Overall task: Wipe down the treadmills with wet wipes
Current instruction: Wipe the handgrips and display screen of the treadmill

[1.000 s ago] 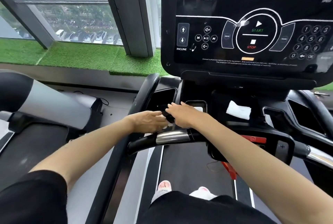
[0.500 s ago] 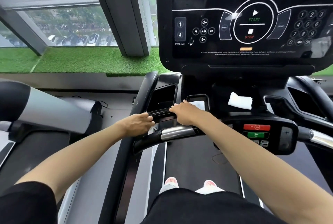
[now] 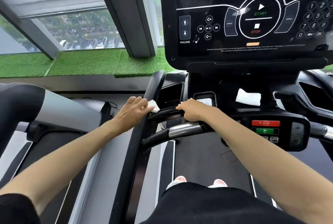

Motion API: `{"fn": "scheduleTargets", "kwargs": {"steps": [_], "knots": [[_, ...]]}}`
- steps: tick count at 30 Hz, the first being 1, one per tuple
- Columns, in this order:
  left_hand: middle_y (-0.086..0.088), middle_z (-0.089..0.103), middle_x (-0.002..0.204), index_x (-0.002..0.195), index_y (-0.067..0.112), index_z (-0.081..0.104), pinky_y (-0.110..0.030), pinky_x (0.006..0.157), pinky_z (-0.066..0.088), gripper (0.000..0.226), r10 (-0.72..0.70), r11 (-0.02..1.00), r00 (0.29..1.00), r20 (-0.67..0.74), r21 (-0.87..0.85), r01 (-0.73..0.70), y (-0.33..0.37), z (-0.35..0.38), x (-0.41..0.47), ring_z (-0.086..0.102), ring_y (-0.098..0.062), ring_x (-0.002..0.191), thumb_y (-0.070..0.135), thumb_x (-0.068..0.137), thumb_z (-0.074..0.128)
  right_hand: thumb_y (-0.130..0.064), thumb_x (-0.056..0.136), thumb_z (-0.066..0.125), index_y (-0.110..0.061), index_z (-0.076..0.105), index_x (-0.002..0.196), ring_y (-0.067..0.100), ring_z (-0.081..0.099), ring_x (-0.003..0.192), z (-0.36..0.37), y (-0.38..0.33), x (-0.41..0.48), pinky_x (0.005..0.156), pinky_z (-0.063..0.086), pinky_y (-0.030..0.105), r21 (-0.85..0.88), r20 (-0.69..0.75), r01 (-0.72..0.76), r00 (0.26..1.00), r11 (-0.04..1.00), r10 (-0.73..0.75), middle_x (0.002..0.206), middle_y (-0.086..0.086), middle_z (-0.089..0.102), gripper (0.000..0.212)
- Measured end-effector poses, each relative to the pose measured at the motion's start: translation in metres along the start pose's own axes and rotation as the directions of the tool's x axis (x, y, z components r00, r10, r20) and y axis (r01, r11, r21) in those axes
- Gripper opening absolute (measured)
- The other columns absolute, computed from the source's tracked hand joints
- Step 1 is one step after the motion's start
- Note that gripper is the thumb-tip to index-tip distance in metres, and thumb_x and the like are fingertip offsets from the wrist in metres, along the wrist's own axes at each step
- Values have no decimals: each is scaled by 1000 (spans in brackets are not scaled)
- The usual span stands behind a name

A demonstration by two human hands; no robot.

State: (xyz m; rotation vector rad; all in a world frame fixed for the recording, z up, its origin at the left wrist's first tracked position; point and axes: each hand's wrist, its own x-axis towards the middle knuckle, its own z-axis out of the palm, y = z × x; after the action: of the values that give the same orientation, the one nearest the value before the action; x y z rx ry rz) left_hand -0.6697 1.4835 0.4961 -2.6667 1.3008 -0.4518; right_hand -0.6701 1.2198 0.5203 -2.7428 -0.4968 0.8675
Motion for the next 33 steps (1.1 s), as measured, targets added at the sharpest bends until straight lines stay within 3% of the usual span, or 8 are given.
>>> {"fn": "scheduleTargets", "kwargs": {"steps": [3, 7, 14, 20, 25, 29, 31, 33], "knots": [[-6, 50, 83, 108, 11, 65, -33, 74, 33, 42, -95, 995, 995, -10, -25, 94, 10, -5, -7, 39, -20, 76, 0, 77, 38, 3, 87, 36, -21, 48, 140, 35, 30, 139, -1, 1, 1, 117, 24, 43, 6, -2, 12, 1000, 1000, -12, 146, 12, 45, 60], [-2, 51, 84, 99, 12, 65, -30, 76, 35, 26, 165, 985, 979, 120, 29, -170, 29, 13, -5, 44, -19, 77, 7, 82, 46, 2, 87, 36, -21, 48, 140, 34, 33, 137, 0, 1, 1, 116, 26, 42, 16, -3, 11, 1000, 1000, -11, 145, 12, 46, 59], [10, 52, 73, 59, 28, 64, -27, 81, 30, 16, 421, 778, 687, 593, 154, -610, 14, 28, 14, 52, -12, 74, 21, 70, 73, 4, 88, 33, -24, 37, 148, 34, 18, 146, 3, 7, 4, 119, 18, 43, 38, 10, 7, 1000, 999, -7, 156, 9, 31, 66], [4, 55, 87, 72, 20, 62, -30, 82, 35, 22, 597, 697, 703, 387, 182, -693, 1, 12, 38, 48, -18, 84, 13, 92, 54, 2, 88, 34, -26, 40, 145, 33, 17, 146, 0, 5, 2, 115, 27, 45, 49, 42, -11, 999, 999, 9, 154, 8, 34, 64], [2, 57, 90, 73, 20, 61, -30, 79, 41, 16, 642, 731, 733, 226, 107, -674, 24, 9, 88, 53, -19, 87, 8, 85, 61, 3, 87, 38, -12, 48, 140, 31, 45, 129, -24, 2, -10, 106, 39, 40, 134, 15, 21, 1000, 991, -23, 142, 14, 49, 56], [-1, 55, 88, 93, 20, 70, -29, 71, 43, 16, 447, 894, 892, 66, -7, -448, 29, 3, 106, 54, -20, 82, 9, 81, 68, 7, 88, 37, -9, 44, 143, 26, 39, 135, -57, 16, -23, 98, 36, 25, 230, -143, 26, 990, 973, 7, 148, 12, 42, 58], [-4, 52, 81, 102, 17, 73, -31, 64, 43, 24, 53, 983, 996, -67, -172, -64, 24, -2, 108, 51, -22, 74, 3, 84, 63, 9, 86, 34, -4, 53, 134, 29, 47, 125, -63, 26, -25, 88, 40, 26, 239, -168, 22, 986, 971, 19, 137, 16, 52, 53], [-6, 49, 78, 99, 13, 73, -32, 60, 44, 28, -251, 947, 965, -83, -227, 227, 18, -11, 105, 50, -24, 70, -4, 82, 58, 10, 83, 34, 1, 58, 126, 34, 51, 119, -61, 33, -27, 96, 45, 38, 255, -162, 1, 986, 967, 42, 128, 19, 58, 50]]}}
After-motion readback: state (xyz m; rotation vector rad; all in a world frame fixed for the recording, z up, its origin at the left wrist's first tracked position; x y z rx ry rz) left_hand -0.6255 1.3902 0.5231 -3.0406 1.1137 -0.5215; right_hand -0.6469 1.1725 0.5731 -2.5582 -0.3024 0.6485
